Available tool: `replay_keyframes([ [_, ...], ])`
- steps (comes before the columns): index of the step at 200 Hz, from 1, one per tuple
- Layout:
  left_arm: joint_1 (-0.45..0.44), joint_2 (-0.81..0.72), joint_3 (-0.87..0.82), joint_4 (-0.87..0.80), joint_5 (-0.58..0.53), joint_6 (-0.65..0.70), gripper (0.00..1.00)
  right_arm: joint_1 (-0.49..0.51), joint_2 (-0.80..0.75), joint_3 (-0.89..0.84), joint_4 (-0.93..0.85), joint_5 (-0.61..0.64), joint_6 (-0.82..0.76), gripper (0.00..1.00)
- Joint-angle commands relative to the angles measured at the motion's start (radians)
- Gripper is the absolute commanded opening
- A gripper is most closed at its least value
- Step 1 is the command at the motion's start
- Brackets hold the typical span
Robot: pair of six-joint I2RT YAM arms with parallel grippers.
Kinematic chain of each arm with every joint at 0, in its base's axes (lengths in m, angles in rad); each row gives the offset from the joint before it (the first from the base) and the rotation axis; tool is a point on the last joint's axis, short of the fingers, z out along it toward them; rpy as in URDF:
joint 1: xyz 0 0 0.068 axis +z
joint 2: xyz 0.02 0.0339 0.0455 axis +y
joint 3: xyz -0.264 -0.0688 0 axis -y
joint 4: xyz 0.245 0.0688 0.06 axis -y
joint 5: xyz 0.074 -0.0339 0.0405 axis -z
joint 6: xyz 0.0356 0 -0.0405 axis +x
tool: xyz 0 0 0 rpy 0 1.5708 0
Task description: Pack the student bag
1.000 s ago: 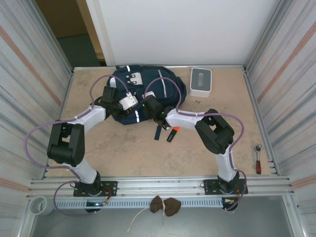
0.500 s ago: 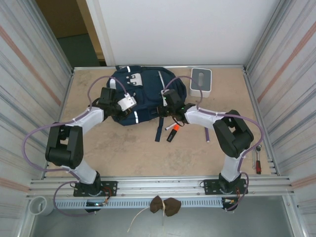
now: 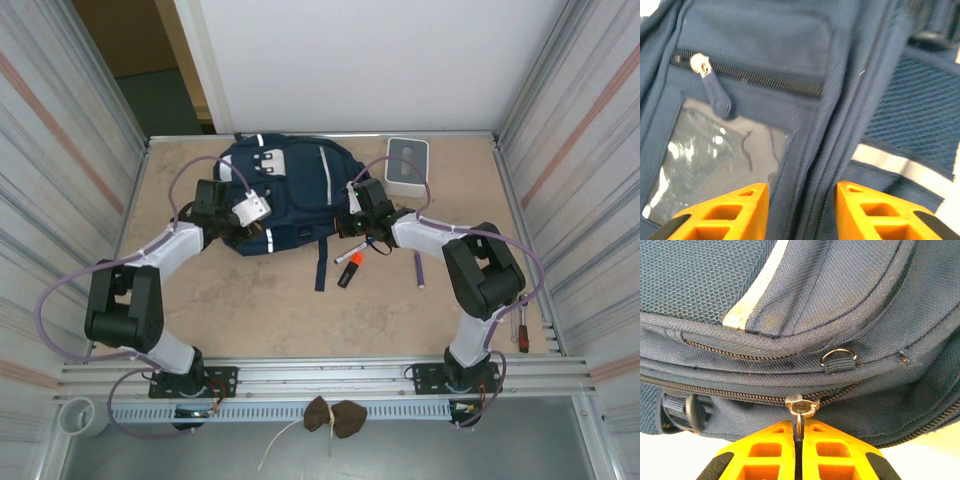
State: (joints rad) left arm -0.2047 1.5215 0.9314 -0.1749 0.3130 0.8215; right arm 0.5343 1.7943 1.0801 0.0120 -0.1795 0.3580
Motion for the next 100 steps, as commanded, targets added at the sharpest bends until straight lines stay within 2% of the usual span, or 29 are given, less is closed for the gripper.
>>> replay_keyframes([
  [1,-0.06,-0.074,-0.012,0.048,0.019,0.034,0.47,-0.002,-0.059,-0.016,0.021,-0.069,0.004,0.0],
  [22,-0.167,-0.066,-0.014,0.097,-0.036,0.106,0.54,-0.002,-0.078,-0.033,0.048,-0.097,0.021,0.0],
  [48,-0.269,0.021,0.024,0.169,-0.122,0.175,0.6,0.004,-0.106,-0.057,0.092,-0.142,0.054,0.0],
  [72,-0.297,0.096,0.079,0.19,-0.151,0.198,0.59,0.017,-0.13,-0.076,0.127,-0.176,0.084,0.0],
  [100,-0.297,0.134,0.079,0.206,-0.148,0.216,0.52,0.028,-0.139,-0.085,0.155,-0.212,0.107,0.0],
])
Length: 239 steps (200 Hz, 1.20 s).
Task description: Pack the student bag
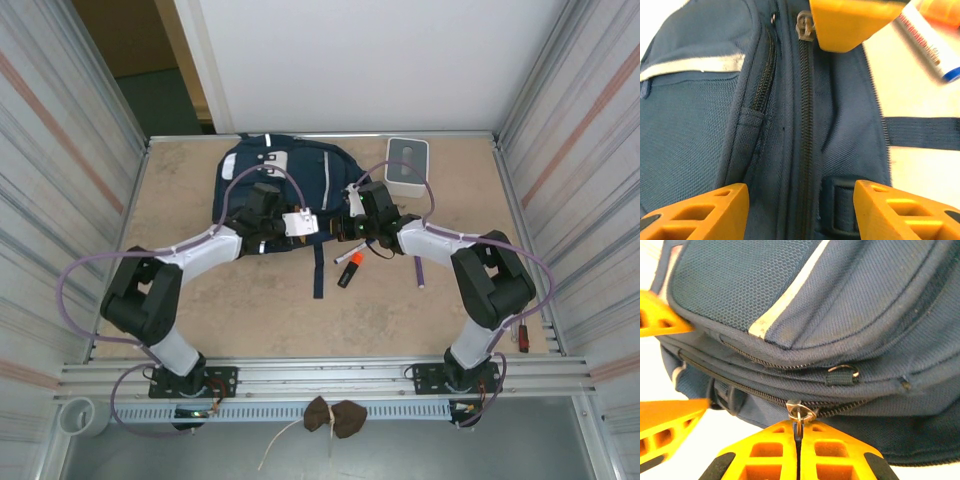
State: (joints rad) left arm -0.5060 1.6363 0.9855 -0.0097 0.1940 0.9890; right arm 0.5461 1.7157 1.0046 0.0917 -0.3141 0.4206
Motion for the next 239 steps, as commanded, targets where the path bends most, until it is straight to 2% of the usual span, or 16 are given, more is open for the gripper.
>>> replay_keyframes([
  [1,0.005,0.021,0.023,0.043,-0.03,0.049,0.52,0.017,-0.06,-0.01,0.075,-0.079,0.044,0.0],
  [18,0.022,0.035,-0.009,0.076,-0.044,0.064,0.39,0.022,-0.065,-0.009,0.075,-0.085,0.038,0.0],
  [28,0.043,0.037,-0.027,0.092,-0.048,0.061,0.25,0.022,-0.069,-0.009,0.056,-0.07,0.026,0.0],
  [37,0.066,0.031,-0.041,0.098,-0.046,0.054,0.08,0.022,-0.074,-0.006,0.022,-0.036,0.003,0.0],
  [43,0.08,0.023,-0.051,0.102,-0.038,0.05,0.03,0.022,-0.076,-0.005,-0.004,-0.005,-0.012,0.0],
  [57,0.113,-0.006,-0.082,0.125,0.003,0.047,0.0,0.026,-0.078,0.003,-0.07,0.089,-0.049,0.0],
  [97,0.217,-0.089,-0.142,0.146,0.141,0.038,0.0,0.035,-0.049,0.049,-0.193,0.361,-0.127,0.0],
  [112,0.269,-0.107,-0.145,0.126,0.166,0.027,0.0,0.035,-0.031,0.071,-0.209,0.396,-0.141,0.0],
  [126,0.31,-0.117,-0.159,0.137,0.161,0.016,0.0,0.039,-0.018,0.085,-0.195,0.372,-0.144,0.0],
  [135,0.324,-0.118,-0.163,0.143,0.139,0.002,0.03,0.052,-0.01,0.094,-0.174,0.34,-0.146,0.0],
  [148,0.32,-0.115,-0.151,0.123,0.121,-0.029,0.16,0.068,0.0,0.105,-0.144,0.29,-0.148,0.0],
  [162,0.302,-0.137,-0.141,0.071,0.166,-0.069,0.37,0.079,0.006,0.117,-0.121,0.238,-0.134,0.0],
  [183,0.252,-0.205,-0.188,0.107,0.203,-0.103,0.54,0.083,-0.002,0.117,-0.087,0.164,-0.099,0.0],
  [206,0.176,-0.254,-0.209,0.125,0.188,-0.086,0.64,0.093,-0.02,0.116,-0.08,0.118,-0.079,0.0],
  [239,0.065,-0.192,-0.156,0.113,0.122,0.0,0.67,0.106,-0.052,0.086,-0.033,0.069,-0.039,0.0],
])
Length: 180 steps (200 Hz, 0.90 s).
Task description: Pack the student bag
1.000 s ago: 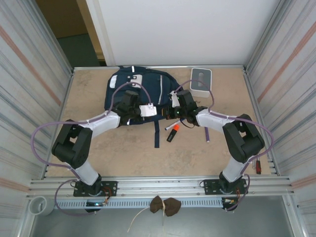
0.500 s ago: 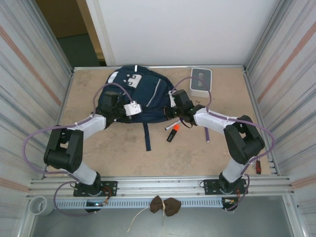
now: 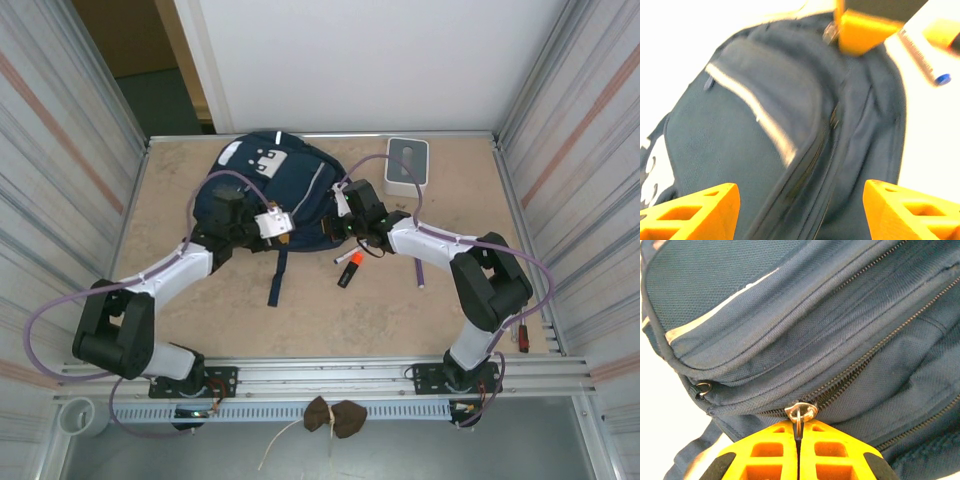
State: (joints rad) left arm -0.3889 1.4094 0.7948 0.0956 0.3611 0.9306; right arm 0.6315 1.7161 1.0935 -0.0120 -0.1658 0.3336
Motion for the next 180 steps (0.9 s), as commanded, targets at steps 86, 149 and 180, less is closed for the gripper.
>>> replay_keyframes([
  [86,0.008,0.116,0.039,0.097,0.028,0.065,0.06,0.026,-0.062,-0.016,0.048,-0.044,0.038,0.0],
  [149,0.231,-0.008,-0.047,0.065,0.243,0.012,0.06,-0.077,0.022,0.062,-0.063,0.073,-0.014,0.0],
  [180,0.255,-0.01,-0.027,0.021,0.16,-0.026,0.24,-0.056,0.051,0.094,-0.016,-0.018,-0.016,0.0],
])
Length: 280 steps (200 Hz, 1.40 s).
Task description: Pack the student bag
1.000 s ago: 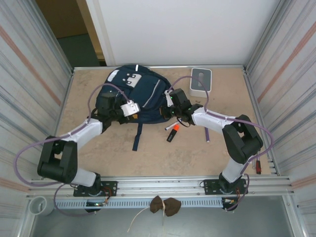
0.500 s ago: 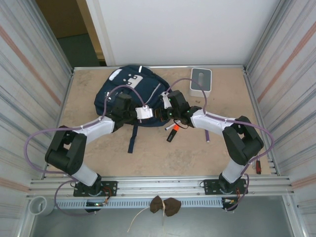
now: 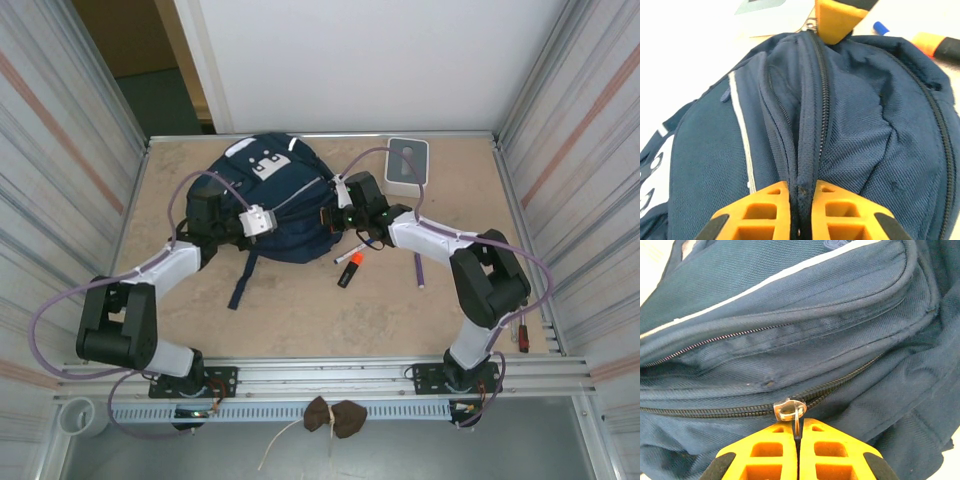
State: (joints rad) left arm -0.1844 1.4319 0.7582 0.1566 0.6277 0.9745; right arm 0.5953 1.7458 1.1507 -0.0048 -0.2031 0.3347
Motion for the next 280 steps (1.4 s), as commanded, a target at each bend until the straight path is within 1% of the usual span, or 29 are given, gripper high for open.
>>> replay_keyframes([
  [1,0.05,-0.034,0.011,-0.044,-0.104,-0.071,0.25,-0.019,0.021,0.038,-0.021,0.017,-0.017,0.0],
  [10,0.042,-0.044,0.02,-0.07,-0.075,-0.093,0.38,-0.011,0.02,0.04,-0.003,-0.002,-0.014,0.0],
  [18,0.025,-0.06,0.025,-0.081,-0.059,-0.116,0.48,-0.003,0.015,0.039,0.009,-0.017,-0.009,0.0],
  [29,-0.013,-0.083,0.025,-0.093,-0.045,-0.13,0.57,0.005,0.004,0.035,0.029,-0.038,0.004,0.0],
  [40,-0.05,-0.099,0.02,-0.102,-0.039,-0.12,0.65,0.016,-0.008,0.028,0.044,-0.051,0.014,0.0],
  [54,-0.101,-0.099,0.025,-0.11,-0.078,-0.105,0.71,0.027,-0.027,0.017,0.061,-0.067,0.028,0.0],
  [81,-0.185,-0.031,0.092,-0.157,-0.18,-0.071,0.71,0.049,-0.056,-0.004,0.088,-0.09,0.054,0.0],
  [105,-0.205,0.03,0.134,-0.165,-0.193,-0.062,0.66,0.067,-0.077,-0.018,0.107,-0.105,0.071,0.0],
  [120,-0.201,0.056,0.139,-0.157,-0.209,-0.041,0.56,0.074,-0.088,-0.03,0.121,-0.12,0.083,0.0],
  [127,-0.195,0.062,0.135,-0.155,-0.216,-0.027,0.5,0.076,-0.091,-0.035,0.123,-0.123,0.082,0.0],
  [135,-0.176,0.062,0.125,-0.146,-0.202,-0.02,0.4,0.077,-0.093,-0.036,0.117,-0.122,0.077,0.0],
  [142,-0.157,0.056,0.12,-0.138,-0.175,-0.021,0.29,0.074,-0.095,-0.039,0.104,-0.113,0.067,0.0],
  [152,-0.125,0.038,0.108,-0.138,-0.141,-0.029,0.11,0.069,-0.096,-0.037,0.081,-0.093,0.049,0.0],
  [159,-0.101,0.021,0.096,-0.131,-0.113,-0.038,0.05,0.062,-0.094,-0.036,0.063,-0.07,0.036,0.0],
  [172,-0.057,-0.022,0.062,-0.109,-0.061,-0.057,0.04,0.043,-0.08,-0.027,0.017,-0.016,0.011,0.0],
  [184,-0.012,-0.067,0.017,-0.054,-0.008,-0.088,0.04,0.023,-0.063,-0.015,-0.009,0.024,-0.014,0.0],
  [199,0.044,-0.121,-0.045,0.026,0.05,-0.122,0.06,0.008,-0.038,-0.004,-0.009,0.068,-0.063,0.0],
  [208,0.088,-0.146,-0.088,0.087,0.088,-0.145,0.07,-0.004,-0.023,0.006,-0.004,0.066,-0.074,0.0],
  [222,0.131,-0.164,-0.125,0.156,0.081,-0.182,0.08,-0.015,-0.005,0.01,0.029,0.041,-0.074,0.0],
  [233,0.13,-0.165,-0.12,0.151,0.04,-0.187,0.08,-0.012,0.006,0.019,0.046,0.015,-0.068,0.0],
  [239,0.128,-0.163,-0.11,0.134,0.039,-0.19,0.12,-0.009,0.008,0.024,0.055,0.004,-0.063,0.0],
  [253,0.111,-0.159,-0.088,0.092,0.035,-0.2,0.29,0.007,0.004,0.024,0.071,-0.012,-0.055,0.0],
  [268,0.066,-0.173,-0.077,0.055,0.011,-0.189,0.46,0.023,-0.012,0.02,0.08,-0.02,-0.044,0.0],
  [280,0.021,-0.192,-0.077,0.022,-0.012,-0.164,0.55,0.036,-0.028,0.014,0.09,-0.038,-0.026,0.0],
])
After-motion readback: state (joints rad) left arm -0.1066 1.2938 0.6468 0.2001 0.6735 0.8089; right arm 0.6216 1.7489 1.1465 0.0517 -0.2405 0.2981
